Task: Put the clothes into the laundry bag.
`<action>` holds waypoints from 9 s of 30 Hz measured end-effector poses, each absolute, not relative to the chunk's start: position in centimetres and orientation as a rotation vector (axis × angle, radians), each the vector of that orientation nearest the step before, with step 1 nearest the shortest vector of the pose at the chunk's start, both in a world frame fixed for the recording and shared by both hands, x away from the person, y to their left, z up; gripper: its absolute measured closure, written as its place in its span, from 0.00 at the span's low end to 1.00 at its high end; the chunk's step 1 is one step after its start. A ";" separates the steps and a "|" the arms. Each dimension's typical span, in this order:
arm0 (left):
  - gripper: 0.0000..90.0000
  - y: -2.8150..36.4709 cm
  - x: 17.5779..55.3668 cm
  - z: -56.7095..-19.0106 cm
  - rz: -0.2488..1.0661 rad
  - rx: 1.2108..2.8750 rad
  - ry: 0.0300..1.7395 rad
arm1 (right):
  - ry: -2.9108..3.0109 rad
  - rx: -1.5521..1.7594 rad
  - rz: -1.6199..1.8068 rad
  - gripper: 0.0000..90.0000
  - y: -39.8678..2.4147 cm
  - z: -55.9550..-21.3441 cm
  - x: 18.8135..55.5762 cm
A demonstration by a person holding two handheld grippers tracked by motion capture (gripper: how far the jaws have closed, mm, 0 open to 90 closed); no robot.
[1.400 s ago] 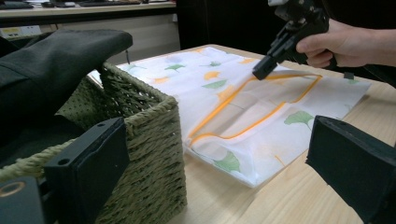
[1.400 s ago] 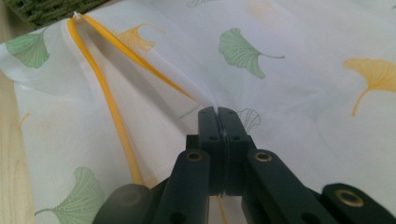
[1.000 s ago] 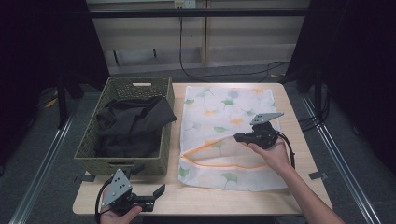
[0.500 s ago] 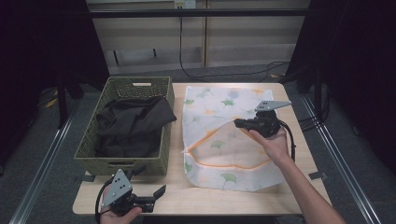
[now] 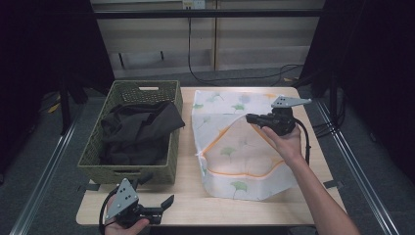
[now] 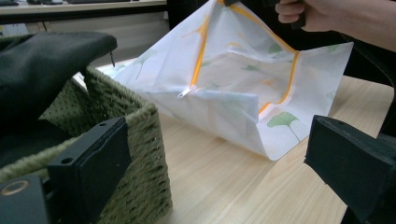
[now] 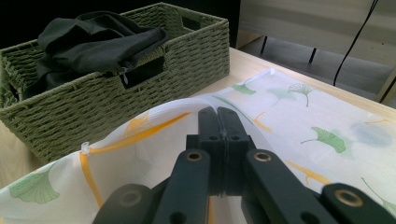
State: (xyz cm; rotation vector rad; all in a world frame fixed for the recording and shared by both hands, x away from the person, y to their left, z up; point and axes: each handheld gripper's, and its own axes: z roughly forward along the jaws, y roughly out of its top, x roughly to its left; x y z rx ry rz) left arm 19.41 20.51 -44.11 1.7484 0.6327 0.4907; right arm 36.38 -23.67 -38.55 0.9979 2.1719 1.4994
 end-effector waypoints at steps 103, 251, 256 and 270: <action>0.00 25.6 44.5 -46.5 0.242 2.460 1.171 | 2.275 1.013 1.441 1.00 -23.2 -40.0 36.9; 0.68 26.9 29.5 -24.9 0.690 1.601 0.620 | 2.288 1.014 1.440 1.00 -22.9 -40.3 36.6; 0.68 26.1 29.2 -24.7 0.640 1.593 0.574 | 2.289 1.014 1.442 1.00 -22.9 -40.3 36.6; 0.68 22.7 29.0 -24.6 0.524 1.651 0.464 | 2.293 1.010 1.448 1.00 -22.6 -40.3 36.7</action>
